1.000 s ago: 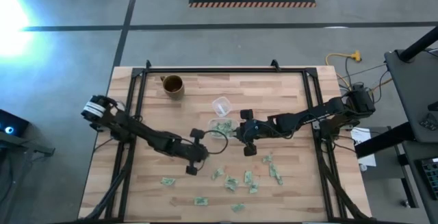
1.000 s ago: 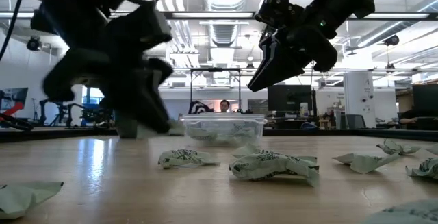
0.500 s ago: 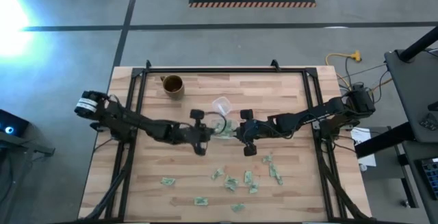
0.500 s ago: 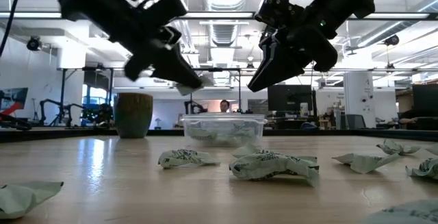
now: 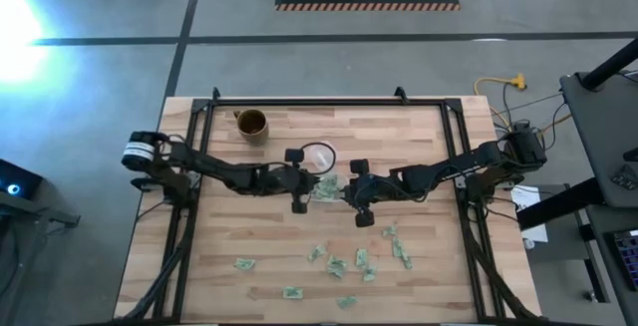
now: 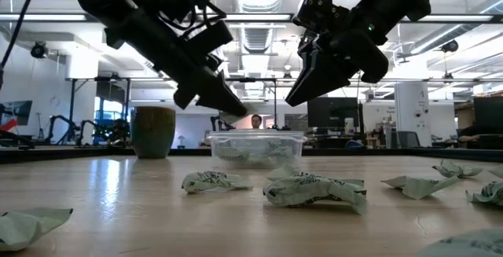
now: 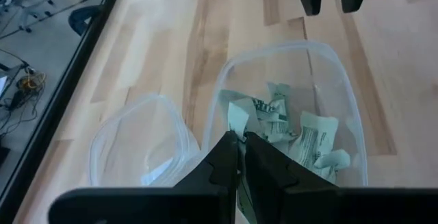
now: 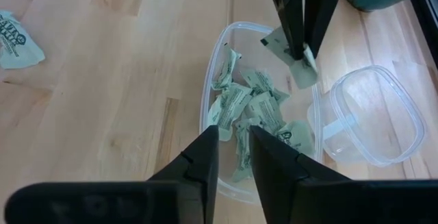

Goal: Pick and place Stevia / Truvia into bins
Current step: Put the stevia packet into the bottom transparent container

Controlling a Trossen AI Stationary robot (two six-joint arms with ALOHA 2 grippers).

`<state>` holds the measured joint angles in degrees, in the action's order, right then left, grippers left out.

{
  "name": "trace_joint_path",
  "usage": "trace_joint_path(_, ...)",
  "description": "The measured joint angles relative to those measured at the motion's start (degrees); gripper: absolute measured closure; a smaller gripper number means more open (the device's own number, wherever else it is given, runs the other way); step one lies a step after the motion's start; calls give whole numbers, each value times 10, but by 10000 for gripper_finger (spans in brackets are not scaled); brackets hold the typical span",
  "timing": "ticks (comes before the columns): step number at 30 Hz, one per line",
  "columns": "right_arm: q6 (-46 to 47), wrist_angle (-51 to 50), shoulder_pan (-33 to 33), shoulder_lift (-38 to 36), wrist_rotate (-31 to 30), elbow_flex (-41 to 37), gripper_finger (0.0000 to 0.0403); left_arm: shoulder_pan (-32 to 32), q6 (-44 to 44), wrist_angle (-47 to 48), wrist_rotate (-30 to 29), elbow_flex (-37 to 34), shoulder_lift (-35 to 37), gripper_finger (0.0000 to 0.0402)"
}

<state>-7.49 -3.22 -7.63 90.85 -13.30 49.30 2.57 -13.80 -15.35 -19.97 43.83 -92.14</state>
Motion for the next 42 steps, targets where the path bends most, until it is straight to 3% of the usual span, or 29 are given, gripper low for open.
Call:
trace_joint_path(7,0,0,0,0,0,0,328,0,-5,-6,0,0,-7,380)
trace_joint_path(20,2,0,0,0,0,0,326,8,0,8,0,0,9,266)
trace_joint_path(24,39,-23,0,0,13,0,323,36,17,80,1,3,43,261)
trace_joint_path(31,109,-55,-22,-8,159,0,331,111,67,161,-7,-4,105,260)
trace_joint_path(36,142,-97,-73,-9,163,0,331,168,75,164,-15,-22,131,260)
trace_joint_path(42,273,-229,-115,-17,141,0,334,200,76,165,-34,-30,141,260)
